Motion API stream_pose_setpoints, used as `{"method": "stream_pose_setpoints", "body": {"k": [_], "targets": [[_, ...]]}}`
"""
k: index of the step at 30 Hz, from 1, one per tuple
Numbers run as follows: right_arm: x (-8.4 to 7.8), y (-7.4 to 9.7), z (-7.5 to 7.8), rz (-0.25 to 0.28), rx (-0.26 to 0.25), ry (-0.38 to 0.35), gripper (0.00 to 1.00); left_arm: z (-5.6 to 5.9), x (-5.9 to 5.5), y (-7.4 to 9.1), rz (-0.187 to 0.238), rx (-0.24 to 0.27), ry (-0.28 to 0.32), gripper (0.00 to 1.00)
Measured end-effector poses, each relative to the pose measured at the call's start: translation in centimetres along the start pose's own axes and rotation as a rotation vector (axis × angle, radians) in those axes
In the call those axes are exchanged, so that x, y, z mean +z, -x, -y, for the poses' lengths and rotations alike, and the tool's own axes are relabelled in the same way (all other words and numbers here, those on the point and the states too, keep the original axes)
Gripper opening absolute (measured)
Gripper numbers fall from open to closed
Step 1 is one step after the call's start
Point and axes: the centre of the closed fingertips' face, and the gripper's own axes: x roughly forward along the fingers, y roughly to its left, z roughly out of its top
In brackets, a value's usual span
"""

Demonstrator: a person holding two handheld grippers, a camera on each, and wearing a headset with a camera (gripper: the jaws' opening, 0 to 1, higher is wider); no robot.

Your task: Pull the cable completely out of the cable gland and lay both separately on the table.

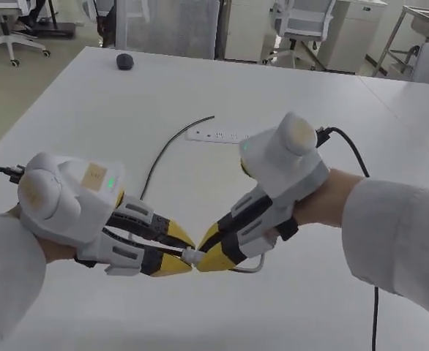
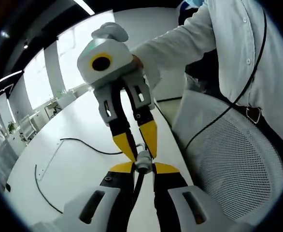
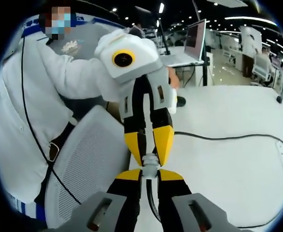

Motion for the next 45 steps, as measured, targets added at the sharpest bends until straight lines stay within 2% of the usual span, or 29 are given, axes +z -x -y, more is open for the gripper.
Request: {"method": "stream_pose_setpoints", "body": {"k": [7,14,17,23,25,31,34,37,39,41,45], "targets": [[0.3,-0.2,0.7,-0.010,-0.095,0.108,0.06,-0.7,-0.4,0.4,0.021,0.023,0.063,0.14],[0.6,-0.4,1.4,-0.003,-0.220,0.255,0.06,-1.2,-0.8,0.7,0.039,0.042,0.118,0.14],[0.6,-0.5,1.4,0.014,-0.252,0.270,0.06,-1.3,-0.9,0.8,0.046,0.044,0.133,0.14],[0.8,-0.5,1.9,0.001,-0.360,0.397,0.06,-1.6,-1.0,0.8,0.061,0.050,0.173,0.14],[0.8,-0.5,1.7,0.005,-0.375,0.403,0.07,-1.6,-1.0,0.9,0.065,0.052,0.178,0.14],[0.9,-0.6,1.7,0.021,-0.371,0.390,0.07,-1.3,-1.0,0.9,0.051,0.048,0.170,0.14],[0.9,-0.7,1.8,0.020,-0.350,0.379,0.08,-1.2,-1.0,0.9,0.044,0.048,0.169,0.14],[0.8,-0.7,1.9,0.021,-0.354,0.366,0.10,-1.2,-0.9,1.0,0.050,0.049,0.167,0.15],[0.7,-0.6,2.1,0.019,-0.360,0.349,0.13,-1.2,-0.8,1.1,0.052,0.050,0.163,0.15],[0.6,-0.6,2.1,0.028,-0.345,0.316,0.14,-1.1,-0.8,1.2,0.046,0.049,0.158,0.15],[0.7,-0.3,2.1,0.069,-0.321,0.255,0.15,-1.2,-1.0,1.5,0.044,0.053,0.161,0.15]]}}
